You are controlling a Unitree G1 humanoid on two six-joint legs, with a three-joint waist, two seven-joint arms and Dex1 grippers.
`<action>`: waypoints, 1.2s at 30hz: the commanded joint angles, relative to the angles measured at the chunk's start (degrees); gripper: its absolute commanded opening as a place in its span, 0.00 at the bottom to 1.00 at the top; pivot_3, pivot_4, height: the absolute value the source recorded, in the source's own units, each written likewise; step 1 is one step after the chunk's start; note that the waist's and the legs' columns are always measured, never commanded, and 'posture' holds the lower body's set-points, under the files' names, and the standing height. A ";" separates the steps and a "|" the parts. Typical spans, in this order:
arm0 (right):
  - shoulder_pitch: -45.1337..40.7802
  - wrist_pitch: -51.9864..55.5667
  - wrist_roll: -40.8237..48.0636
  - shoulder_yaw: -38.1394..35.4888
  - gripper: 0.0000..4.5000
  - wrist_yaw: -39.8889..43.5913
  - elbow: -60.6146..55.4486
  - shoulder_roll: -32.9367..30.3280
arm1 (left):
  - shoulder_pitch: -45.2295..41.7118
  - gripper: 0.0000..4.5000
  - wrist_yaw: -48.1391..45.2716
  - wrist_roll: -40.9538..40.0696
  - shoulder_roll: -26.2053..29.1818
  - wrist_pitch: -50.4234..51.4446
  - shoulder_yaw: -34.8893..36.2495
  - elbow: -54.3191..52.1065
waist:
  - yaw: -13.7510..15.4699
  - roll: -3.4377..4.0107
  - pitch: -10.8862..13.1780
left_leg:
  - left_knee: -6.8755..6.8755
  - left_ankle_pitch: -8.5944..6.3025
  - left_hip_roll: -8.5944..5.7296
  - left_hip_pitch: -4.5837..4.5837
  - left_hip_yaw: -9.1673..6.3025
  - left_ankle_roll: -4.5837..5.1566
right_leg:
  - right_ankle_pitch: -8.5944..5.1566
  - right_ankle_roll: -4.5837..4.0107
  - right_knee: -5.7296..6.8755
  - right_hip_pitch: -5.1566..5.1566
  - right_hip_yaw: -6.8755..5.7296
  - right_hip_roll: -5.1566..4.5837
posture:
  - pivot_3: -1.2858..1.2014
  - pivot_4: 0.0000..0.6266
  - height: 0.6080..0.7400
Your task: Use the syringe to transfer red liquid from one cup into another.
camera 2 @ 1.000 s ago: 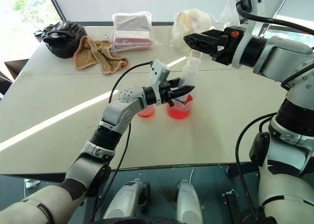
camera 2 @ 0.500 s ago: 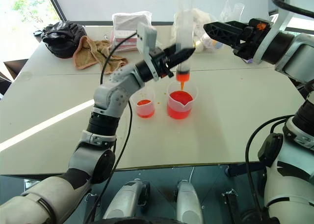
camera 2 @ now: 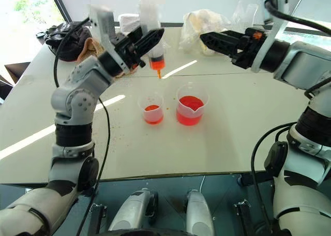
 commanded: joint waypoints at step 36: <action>-20.12 -10.16 -12.95 18.47 0.04 9.62 18.21 15.23 | 11.63 0.32 -0.49 4.31 2.98 -5.33 -5.40 -8.74 | -0.64 0.04 0.01 | -0.11 -0.03 0.04 0.00 0.03 -0.01 | -0.03 -0.14 0.02 -0.13 0.01 0.01 | 0.52 0.24 1.00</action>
